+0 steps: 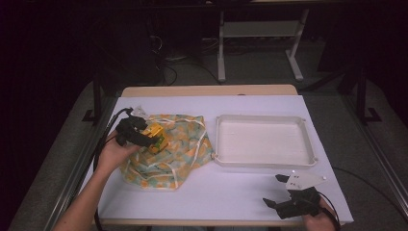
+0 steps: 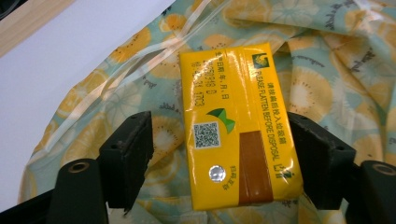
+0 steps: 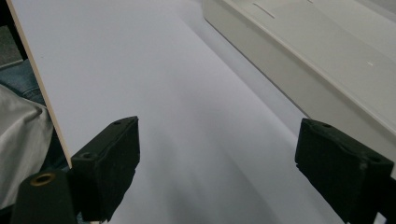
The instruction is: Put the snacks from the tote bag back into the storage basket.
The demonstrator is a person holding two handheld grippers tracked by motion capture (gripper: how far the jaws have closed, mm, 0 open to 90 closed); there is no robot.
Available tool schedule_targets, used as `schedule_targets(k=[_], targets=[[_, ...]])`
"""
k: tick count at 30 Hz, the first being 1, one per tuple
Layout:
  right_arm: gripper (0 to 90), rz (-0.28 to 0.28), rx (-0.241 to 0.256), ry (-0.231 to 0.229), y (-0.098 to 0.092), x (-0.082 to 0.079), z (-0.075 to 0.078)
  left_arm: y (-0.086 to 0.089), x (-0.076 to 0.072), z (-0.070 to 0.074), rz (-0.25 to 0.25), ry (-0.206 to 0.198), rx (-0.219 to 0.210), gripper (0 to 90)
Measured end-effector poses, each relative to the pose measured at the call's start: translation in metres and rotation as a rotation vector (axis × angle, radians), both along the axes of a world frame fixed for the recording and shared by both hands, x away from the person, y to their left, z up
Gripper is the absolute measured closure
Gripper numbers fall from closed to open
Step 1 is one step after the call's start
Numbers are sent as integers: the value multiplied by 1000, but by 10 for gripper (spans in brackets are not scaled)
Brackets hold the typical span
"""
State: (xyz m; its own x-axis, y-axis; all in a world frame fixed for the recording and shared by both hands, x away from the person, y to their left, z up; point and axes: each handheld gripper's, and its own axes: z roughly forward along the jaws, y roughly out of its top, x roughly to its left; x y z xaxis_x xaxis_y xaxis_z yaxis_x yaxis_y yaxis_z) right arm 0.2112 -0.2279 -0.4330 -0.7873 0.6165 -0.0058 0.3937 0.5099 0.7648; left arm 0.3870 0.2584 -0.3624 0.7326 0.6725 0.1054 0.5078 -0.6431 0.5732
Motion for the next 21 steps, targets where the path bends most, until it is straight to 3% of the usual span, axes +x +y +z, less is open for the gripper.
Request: schedule_targets(k=[21], targets=[[135,-4,0,-5,-1,-1,1,-7,3,-2,-12,44,11,437]])
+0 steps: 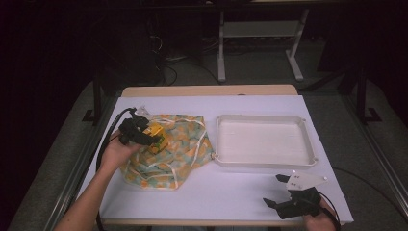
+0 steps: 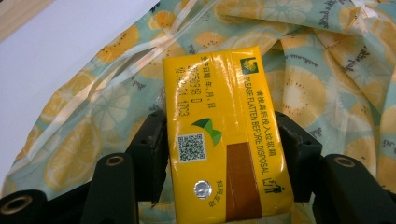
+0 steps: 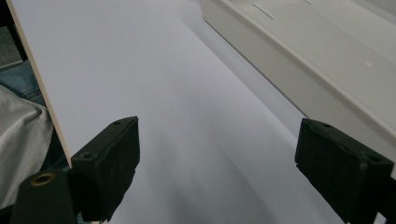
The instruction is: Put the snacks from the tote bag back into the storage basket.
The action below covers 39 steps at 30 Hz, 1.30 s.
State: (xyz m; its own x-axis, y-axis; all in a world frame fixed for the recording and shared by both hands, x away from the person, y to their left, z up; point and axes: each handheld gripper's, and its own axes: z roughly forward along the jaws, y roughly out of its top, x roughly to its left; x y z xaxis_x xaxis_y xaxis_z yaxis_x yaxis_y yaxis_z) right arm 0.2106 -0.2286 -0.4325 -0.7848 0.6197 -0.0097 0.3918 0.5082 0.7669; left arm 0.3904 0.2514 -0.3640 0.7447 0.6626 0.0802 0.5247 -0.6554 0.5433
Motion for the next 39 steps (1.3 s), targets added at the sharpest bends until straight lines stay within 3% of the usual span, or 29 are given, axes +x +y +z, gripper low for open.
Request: schedule_targets(k=[8,39], targets=[[135,1,0,-3,0,0,0,-1,1,1,-11,-5,24,459],[135,-1,4,-3,0,0,0,3,4,3,-5,15,7,499]])
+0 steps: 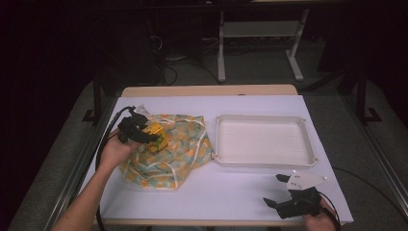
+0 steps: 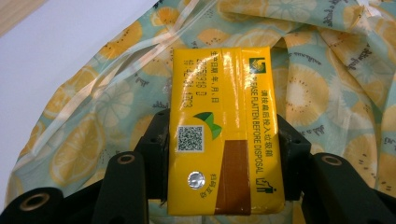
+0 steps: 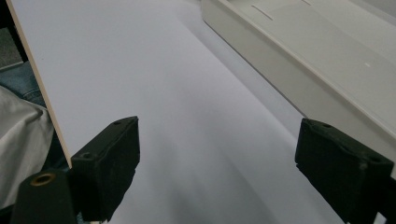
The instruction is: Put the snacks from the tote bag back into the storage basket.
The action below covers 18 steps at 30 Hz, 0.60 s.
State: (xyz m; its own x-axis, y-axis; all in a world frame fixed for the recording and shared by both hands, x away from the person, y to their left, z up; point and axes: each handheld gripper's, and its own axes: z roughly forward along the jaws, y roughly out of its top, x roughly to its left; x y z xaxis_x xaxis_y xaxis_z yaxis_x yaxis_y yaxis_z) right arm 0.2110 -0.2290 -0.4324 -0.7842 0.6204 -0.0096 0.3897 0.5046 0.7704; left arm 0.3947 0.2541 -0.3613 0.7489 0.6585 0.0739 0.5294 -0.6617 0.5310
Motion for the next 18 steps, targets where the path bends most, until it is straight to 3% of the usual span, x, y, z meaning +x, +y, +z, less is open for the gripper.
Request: schedule_targets(k=[18], targets=[[135,-1,-1,-3,-1,0,1,0,3,7,13,-6,-13,503]])
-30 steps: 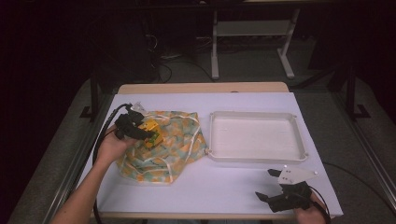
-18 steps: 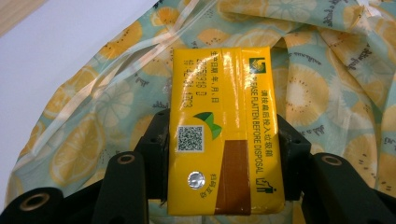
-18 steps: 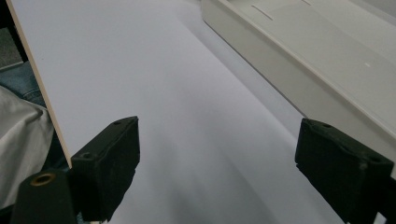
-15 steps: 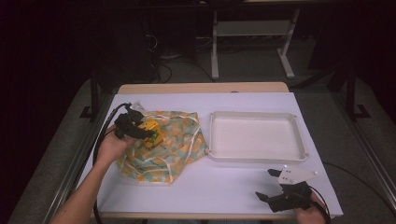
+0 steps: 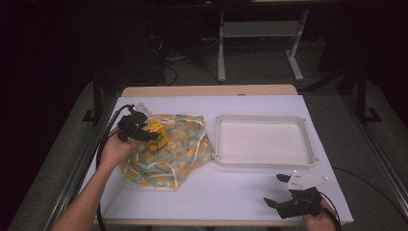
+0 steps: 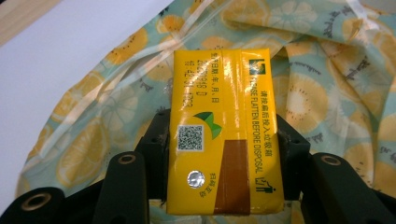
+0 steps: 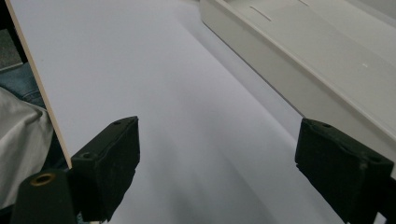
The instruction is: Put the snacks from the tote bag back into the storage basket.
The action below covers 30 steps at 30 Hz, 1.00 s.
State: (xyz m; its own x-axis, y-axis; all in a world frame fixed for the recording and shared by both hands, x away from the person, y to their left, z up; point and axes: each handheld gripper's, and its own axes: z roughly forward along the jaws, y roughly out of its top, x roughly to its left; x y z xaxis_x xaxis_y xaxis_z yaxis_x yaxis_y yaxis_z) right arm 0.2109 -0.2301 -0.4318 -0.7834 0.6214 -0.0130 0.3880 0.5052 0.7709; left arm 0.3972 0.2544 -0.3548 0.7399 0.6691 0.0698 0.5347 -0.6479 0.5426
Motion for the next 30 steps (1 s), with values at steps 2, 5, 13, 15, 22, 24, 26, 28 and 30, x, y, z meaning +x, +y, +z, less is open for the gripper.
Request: schedule_targets(k=[2,5,13,15,22,24,26,28,30], targets=[[134,0,0,1,0,0,0,0,0,3,-2,-7,-1,504],[134,1,1,2,0,0,0,-2,-1,8,-4,-14,-3,504],[135,0,6,1,0,-1,0,-2,-1,21,-2,-32,-20,504],[135,1,6,0,0,-1,0,-3,-2,22,-1,-35,-26,503],[135,-5,9,0,-1,-1,1,-5,-2,30,-10,-43,-17,504],[134,-6,10,0,-1,-2,1,-6,-2,32,-9,-46,-18,504],[135,-5,10,1,-1,-2,1,-7,-2,34,-14,-44,-16,504],[135,-5,10,2,-1,-1,1,-7,-2,37,-23,-48,-9,504],[135,-5,9,-1,-1,-1,1,-9,-3,39,-22,-47,-16,504]])
